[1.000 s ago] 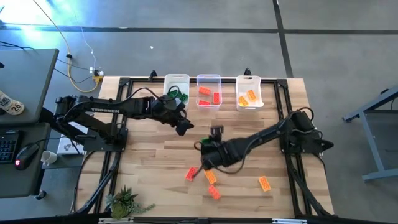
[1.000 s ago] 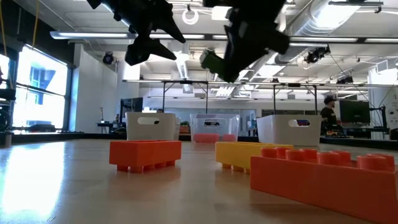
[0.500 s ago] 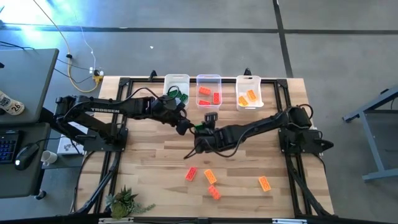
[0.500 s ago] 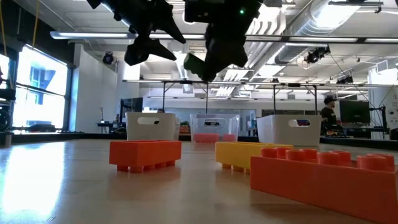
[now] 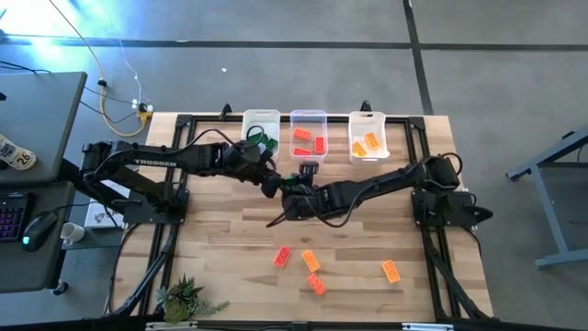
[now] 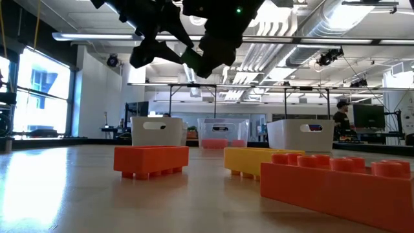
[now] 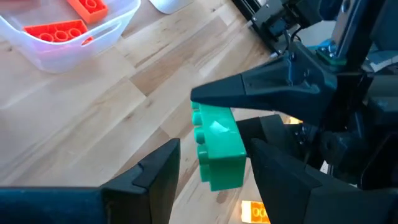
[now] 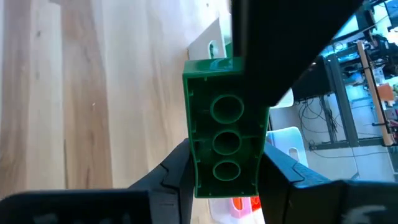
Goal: Sort & place blocks by color
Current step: Put the green game piece into the left white bin
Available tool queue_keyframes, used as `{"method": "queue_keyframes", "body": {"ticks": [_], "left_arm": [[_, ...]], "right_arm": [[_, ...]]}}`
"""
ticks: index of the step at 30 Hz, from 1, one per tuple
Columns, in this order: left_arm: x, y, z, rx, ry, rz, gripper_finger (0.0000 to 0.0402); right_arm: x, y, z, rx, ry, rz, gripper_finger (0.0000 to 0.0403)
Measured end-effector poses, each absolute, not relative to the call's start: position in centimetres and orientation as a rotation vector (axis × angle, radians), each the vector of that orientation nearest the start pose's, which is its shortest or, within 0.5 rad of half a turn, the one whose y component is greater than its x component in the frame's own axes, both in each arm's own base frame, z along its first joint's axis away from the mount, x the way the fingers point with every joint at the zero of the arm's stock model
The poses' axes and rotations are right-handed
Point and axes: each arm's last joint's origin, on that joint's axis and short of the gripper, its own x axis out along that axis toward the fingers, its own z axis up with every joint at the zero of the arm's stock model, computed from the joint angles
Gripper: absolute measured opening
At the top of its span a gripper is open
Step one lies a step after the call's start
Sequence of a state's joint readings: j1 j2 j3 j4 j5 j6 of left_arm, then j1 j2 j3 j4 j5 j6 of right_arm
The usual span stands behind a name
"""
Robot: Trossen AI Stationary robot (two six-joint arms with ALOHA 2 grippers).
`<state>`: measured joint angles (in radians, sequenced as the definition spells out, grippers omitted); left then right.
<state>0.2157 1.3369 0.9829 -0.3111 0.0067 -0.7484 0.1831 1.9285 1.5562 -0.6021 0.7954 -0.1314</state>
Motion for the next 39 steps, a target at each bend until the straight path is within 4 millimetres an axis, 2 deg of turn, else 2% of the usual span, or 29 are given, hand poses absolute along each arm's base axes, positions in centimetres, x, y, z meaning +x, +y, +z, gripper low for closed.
{"method": "queue_keyframes", "body": {"ticks": [13, 25, 31, 33, 37, 39], "left_arm": [[27.81, 6.34, 27.23, -0.726, 0.536, 0.514, 0.0178], [27.84, 6.32, 27.29, -0.668, 0.549, 0.482, 0.0078], [27.81, 6.37, 27.28, -0.633, 0.552, 0.496, 0.0074], [27.80, 6.38, 27.27, -0.617, 0.555, 0.496, 0.0077], [27.71, 6.43, 27.05, -0.545, 0.579, 0.516, 0.0077], [27.64, 6.55, 27.03, -0.511, 0.577, 0.552, 0.0076]], "right_arm": [[41.43, 4.89, 24.85, -0.552, 0.855, -0.546, 0.0103], [41.60, 4.42, 24.95, -0.501, 0.826, -0.586, 0.0103], [41.61, 4.35, 24.95, -0.498, 0.826, -0.589, 0.0104], [41.60, 4.42, 24.95, -0.478, 0.818, -0.594, 0.0131], [41.44, 4.55, 24.83, -0.392, 0.804, -0.620, 0.0225], [41.30, 4.64, 24.73, -0.348, 0.801, -0.636, 0.0259]]}}
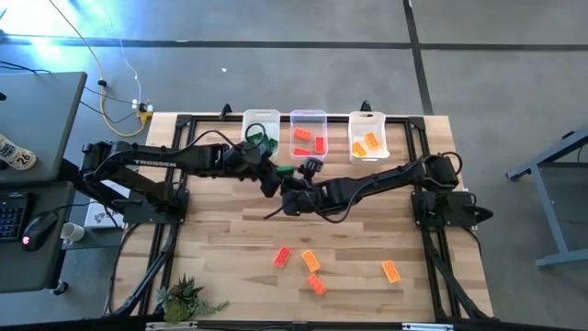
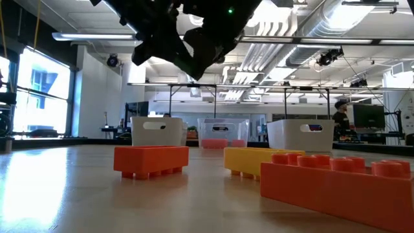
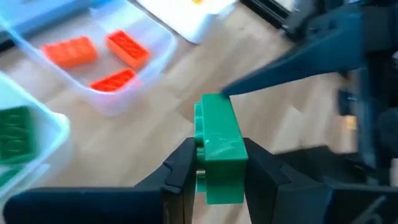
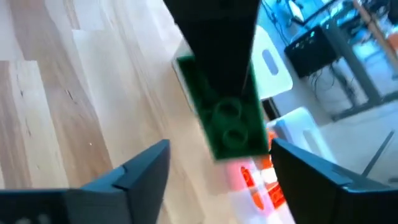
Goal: Sort & place blocks by color
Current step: Put the green game piece into the left white bin
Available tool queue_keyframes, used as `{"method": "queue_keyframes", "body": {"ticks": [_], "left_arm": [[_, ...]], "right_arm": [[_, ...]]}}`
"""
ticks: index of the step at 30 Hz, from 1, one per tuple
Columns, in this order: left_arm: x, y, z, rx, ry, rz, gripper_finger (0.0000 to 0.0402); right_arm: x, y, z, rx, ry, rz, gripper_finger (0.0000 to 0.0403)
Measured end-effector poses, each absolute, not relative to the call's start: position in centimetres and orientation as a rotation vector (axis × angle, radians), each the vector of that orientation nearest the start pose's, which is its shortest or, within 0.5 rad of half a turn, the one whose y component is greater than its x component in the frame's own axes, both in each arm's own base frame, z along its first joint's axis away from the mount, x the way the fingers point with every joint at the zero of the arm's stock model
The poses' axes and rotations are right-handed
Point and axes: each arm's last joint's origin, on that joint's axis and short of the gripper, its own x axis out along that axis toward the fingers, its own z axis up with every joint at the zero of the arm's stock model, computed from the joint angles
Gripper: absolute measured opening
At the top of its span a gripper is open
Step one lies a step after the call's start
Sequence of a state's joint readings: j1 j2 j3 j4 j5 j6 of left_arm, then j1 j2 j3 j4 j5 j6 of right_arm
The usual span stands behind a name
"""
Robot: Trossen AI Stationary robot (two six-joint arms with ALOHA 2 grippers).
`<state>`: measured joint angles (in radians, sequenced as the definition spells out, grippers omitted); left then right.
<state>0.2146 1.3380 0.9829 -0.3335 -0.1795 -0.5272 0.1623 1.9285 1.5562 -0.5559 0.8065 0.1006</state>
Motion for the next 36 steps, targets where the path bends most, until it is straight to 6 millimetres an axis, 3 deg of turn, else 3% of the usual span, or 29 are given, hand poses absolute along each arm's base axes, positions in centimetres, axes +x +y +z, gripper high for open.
{"method": "queue_keyframes", "body": {"ticks": [3, 8, 16, 26, 36], "left_arm": [[27.3, 6.9, 26.7, -0.463, 0.607, 0.626, 0.0076], [26.5, 8.5, 26.4, -0.412, 0.637, 0.759, 0.0076], [24.5, 12.6, 26.1, -0.392, 0.669, 0.957, 0.0076], [23.7, 17.0, 23.2, -0.414, 0.808, 1.005, 0.0081], [23.5, 18.4, 22.0, -0.380, 0.849, 1.068, 0.0124]], "right_arm": [[41.0, 4.8, 24.5, -0.290, 0.808, -0.659, 0.0282], [40.5, 5.6, 24.2, -0.166, 0.836, -0.624, 0.0288], [40.4, 6.8, 23.9, 0.032, 0.862, -0.535, 0.0290], [39.9, 9.4, 23.7, 0.275, 0.885, -0.447, 0.0291], [38.7, 12.5, 23.4, 0.372, 0.918, -0.432, 0.0291]]}}
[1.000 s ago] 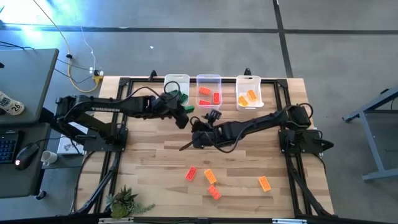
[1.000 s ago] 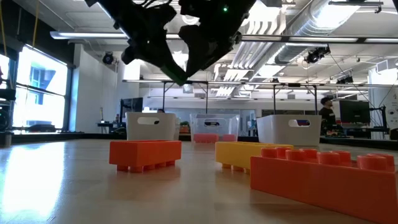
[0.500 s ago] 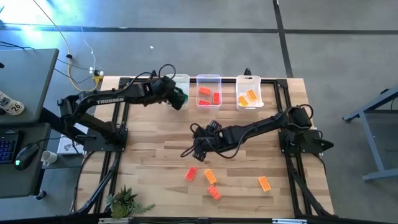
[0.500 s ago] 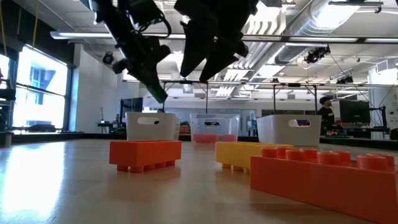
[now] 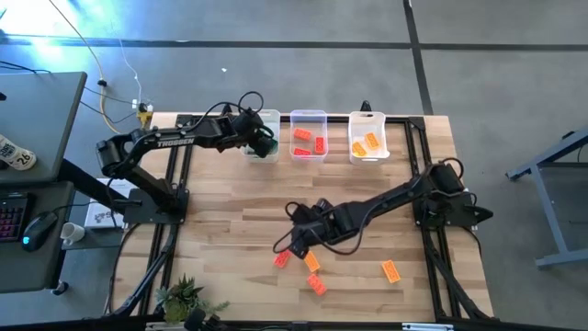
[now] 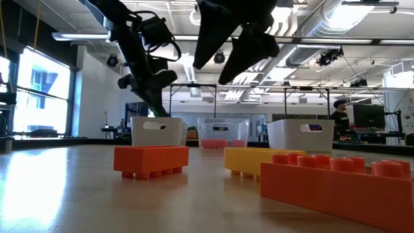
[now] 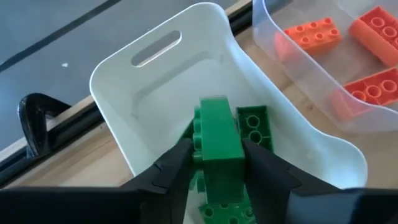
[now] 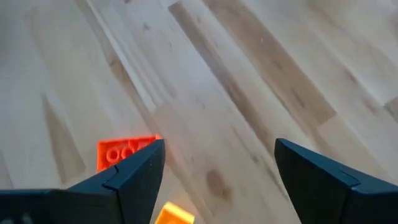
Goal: Sort & place blocks by color
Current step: Put the green game piece into the left white bin, then put the orange game piece into the transparent bin
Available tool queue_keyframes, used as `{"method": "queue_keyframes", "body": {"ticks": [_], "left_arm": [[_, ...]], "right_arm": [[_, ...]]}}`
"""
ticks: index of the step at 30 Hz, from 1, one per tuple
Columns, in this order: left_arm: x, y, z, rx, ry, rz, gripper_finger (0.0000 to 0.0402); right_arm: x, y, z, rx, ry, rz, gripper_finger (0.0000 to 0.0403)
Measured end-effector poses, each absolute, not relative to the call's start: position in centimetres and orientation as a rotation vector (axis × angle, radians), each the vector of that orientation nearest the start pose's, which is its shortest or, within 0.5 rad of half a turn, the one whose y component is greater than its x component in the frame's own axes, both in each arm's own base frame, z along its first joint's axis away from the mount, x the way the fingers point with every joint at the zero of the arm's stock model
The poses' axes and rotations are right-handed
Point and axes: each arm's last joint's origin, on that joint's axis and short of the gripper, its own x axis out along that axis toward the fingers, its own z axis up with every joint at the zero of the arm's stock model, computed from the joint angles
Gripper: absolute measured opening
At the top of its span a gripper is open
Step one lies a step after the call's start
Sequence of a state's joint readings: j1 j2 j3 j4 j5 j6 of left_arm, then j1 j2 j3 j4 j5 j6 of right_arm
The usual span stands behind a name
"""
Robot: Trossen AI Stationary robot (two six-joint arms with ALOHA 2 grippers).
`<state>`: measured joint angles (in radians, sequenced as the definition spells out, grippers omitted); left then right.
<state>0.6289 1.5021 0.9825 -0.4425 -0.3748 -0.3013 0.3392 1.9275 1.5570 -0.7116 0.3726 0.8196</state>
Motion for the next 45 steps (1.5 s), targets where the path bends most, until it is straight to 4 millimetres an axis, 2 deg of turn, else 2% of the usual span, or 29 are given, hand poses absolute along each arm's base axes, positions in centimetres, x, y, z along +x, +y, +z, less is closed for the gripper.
{"method": "queue_keyframes", "body": {"ticks": [16, 22, 26, 33, 45], "left_arm": [[23.6, 18.4, 22.0, -0.343, 0.878, 1.013, 0.0215], [23.6, 18.3, 21.9, -0.356, 0.874, 1.010, 0.0237], [24.0, 17.9, 21.8, -0.433, 0.868, 0.883, 0.0238], [25.8, 15.0, 21.7, -0.549, 0.860, 0.733, 0.0236], [28.6, 7.2, 21.5, -0.643, 0.903, 0.605, 0.0236]], "right_arm": [[36.2, 15.1, 22.8, 0.393, 0.999, -0.547, 0.0291], [35.5, 15.9, 22.7, 0.413, 1.016, -0.574, 0.0291], [34.9, 16.1, 22.6, 0.399, 1.043, -0.595, 0.0291], [34.4, 16.0, 22.6, 0.358, 1.049, -0.648, 0.0291], [33.7, 15.2, 22.5, 0.290, 1.102, -0.708, 0.0291]]}}
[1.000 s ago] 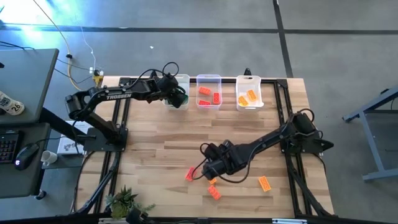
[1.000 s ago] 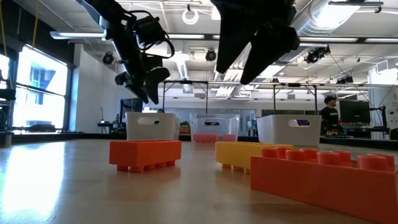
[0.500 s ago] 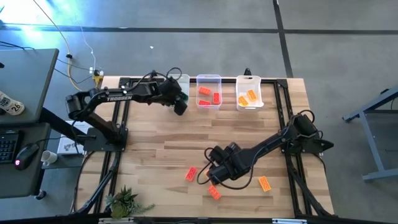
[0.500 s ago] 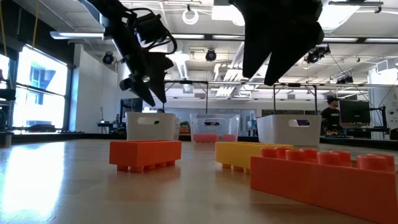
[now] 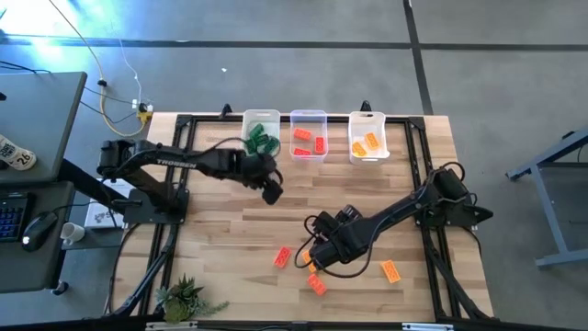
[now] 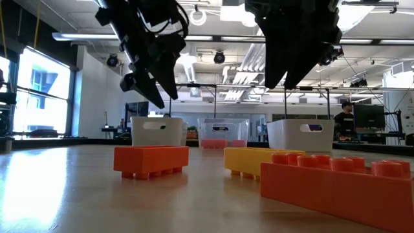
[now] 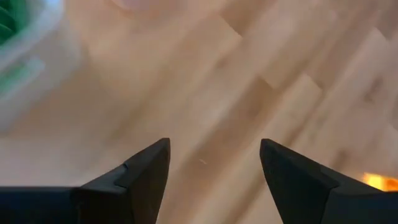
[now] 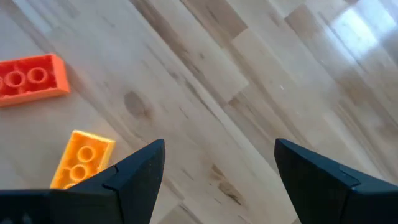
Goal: Sort & place blocks by color
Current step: Put the orange game piece into the transparent bin
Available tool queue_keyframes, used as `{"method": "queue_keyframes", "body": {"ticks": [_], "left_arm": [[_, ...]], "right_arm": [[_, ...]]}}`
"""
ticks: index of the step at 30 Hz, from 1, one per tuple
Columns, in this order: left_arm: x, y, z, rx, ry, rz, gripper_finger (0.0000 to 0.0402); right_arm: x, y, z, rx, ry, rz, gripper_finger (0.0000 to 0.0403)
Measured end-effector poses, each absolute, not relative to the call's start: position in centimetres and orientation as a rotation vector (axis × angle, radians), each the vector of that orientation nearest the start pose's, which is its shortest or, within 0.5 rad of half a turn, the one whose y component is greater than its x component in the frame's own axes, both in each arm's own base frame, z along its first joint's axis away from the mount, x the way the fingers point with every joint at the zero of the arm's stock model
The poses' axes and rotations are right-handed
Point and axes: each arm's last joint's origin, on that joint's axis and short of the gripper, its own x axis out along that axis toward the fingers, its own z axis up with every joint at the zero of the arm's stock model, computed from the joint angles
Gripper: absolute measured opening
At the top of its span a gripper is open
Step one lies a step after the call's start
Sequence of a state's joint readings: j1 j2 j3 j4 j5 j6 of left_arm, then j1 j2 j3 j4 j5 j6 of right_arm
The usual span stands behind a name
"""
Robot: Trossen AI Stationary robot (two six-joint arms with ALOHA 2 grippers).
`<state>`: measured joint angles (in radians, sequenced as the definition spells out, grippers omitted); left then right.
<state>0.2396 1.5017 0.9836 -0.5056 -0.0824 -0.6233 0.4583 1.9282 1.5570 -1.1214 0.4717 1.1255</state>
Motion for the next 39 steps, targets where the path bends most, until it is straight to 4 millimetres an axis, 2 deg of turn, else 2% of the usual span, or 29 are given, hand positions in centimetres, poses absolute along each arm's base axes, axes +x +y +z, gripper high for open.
{"method": "queue_keyframes", "body": {"ticks": [10, 21, 28, 32, 39], "left_arm": [[29.5, 0.5, 21.5, -0.774, 0.925, 0.506, 0.0236], [28.9, -5.5, 21.5, -0.929, 0.911, 0.530, 0.0236], [28.7, -7.2, 21.6, -0.940, 0.881, 0.536, 0.0236], [28.6, -7.5, 21.6, -0.914, 0.889, 0.516, 0.0236], [28.6, -7.3, 21.6, -0.811, 0.884, 0.502, 0.0236]], "right_arm": [[34.2, 13.9, 22.5, 0.298, 1.093, -0.747, 0.0291], [34.5, 13.2, 22.5, 0.262, 1.113, -0.730, 0.0291], [34.5, 13.3, 22.5, 0.252, 1.116, -0.722, 0.0291], [34.5, 13.6, 22.4, 0.331, 1.118, -0.722, 0.0291], [34.8, 16.7, 22.5, 0.498, 1.134, -0.522, 0.0291]]}}
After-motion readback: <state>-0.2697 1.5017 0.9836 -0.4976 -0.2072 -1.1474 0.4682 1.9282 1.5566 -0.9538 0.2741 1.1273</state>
